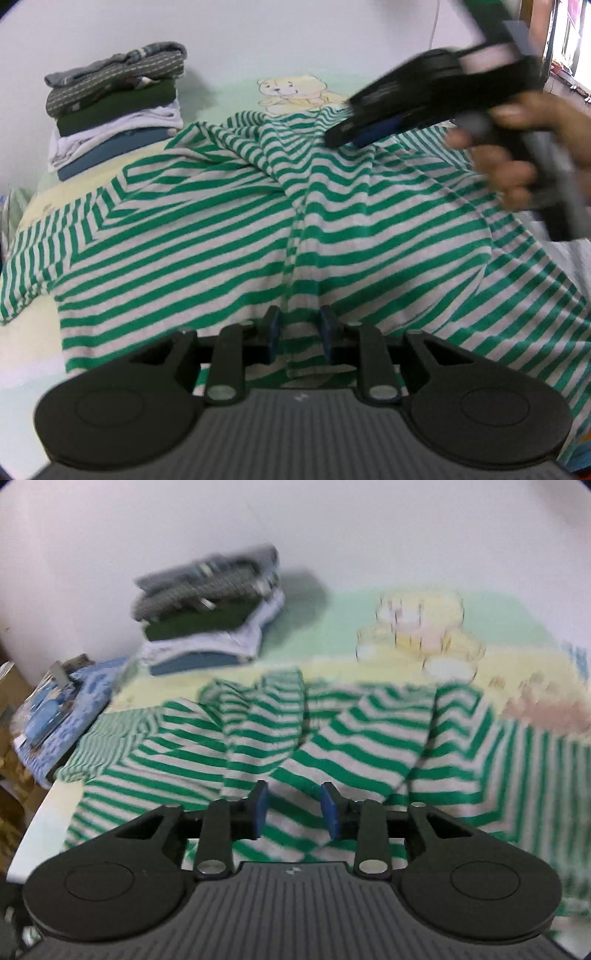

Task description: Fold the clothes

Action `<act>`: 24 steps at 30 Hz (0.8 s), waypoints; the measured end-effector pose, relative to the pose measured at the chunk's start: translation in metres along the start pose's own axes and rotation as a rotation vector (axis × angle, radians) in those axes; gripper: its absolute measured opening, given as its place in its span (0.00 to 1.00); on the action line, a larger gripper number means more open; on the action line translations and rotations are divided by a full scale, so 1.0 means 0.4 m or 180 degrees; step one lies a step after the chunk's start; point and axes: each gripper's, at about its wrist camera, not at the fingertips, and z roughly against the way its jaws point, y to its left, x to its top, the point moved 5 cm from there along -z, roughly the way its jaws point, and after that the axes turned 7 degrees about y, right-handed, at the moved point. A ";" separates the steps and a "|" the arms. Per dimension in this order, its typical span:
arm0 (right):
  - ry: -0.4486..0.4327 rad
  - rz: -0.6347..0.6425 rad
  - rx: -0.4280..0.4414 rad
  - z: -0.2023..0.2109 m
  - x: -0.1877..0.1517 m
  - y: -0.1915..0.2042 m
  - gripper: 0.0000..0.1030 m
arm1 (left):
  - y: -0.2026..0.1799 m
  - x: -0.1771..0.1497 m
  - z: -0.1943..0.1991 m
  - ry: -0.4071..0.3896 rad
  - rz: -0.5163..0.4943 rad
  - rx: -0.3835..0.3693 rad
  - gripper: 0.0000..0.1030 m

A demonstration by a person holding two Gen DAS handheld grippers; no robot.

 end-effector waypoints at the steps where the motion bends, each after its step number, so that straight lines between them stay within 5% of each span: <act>1: 0.0043 -0.0129 0.0036 -0.022 0.005 -0.010 0.08 | -0.003 -0.004 0.001 -0.0008 0.0008 -0.0017 0.21; 7: 0.0024 -0.0064 0.0212 -0.039 0.018 0.047 0.02 | -0.014 -0.022 0.005 0.0020 -0.0012 -0.0071 0.16; 9: 0.0022 0.0080 0.0026 -0.058 0.011 0.059 0.03 | -0.006 -0.027 0.005 0.0053 0.0052 -0.0112 0.16; 12: 0.0013 0.0060 -0.0168 -0.048 0.011 0.038 0.18 | -0.002 -0.025 0.018 0.0070 -0.0023 -0.0209 0.18; 15: -0.0209 -0.0115 0.0038 0.031 0.022 0.010 0.24 | 0.025 -0.014 0.061 -0.0051 -0.0095 -0.0313 0.30; 20: -0.0426 -0.0177 -0.0463 0.107 0.018 -0.079 0.26 | 0.139 0.079 0.097 -0.0284 -0.0058 -0.0256 0.37; 24: -0.0344 -0.0452 -0.0319 0.107 0.033 -0.112 0.27 | 0.210 0.218 0.034 -0.0370 -0.0042 -0.0191 0.39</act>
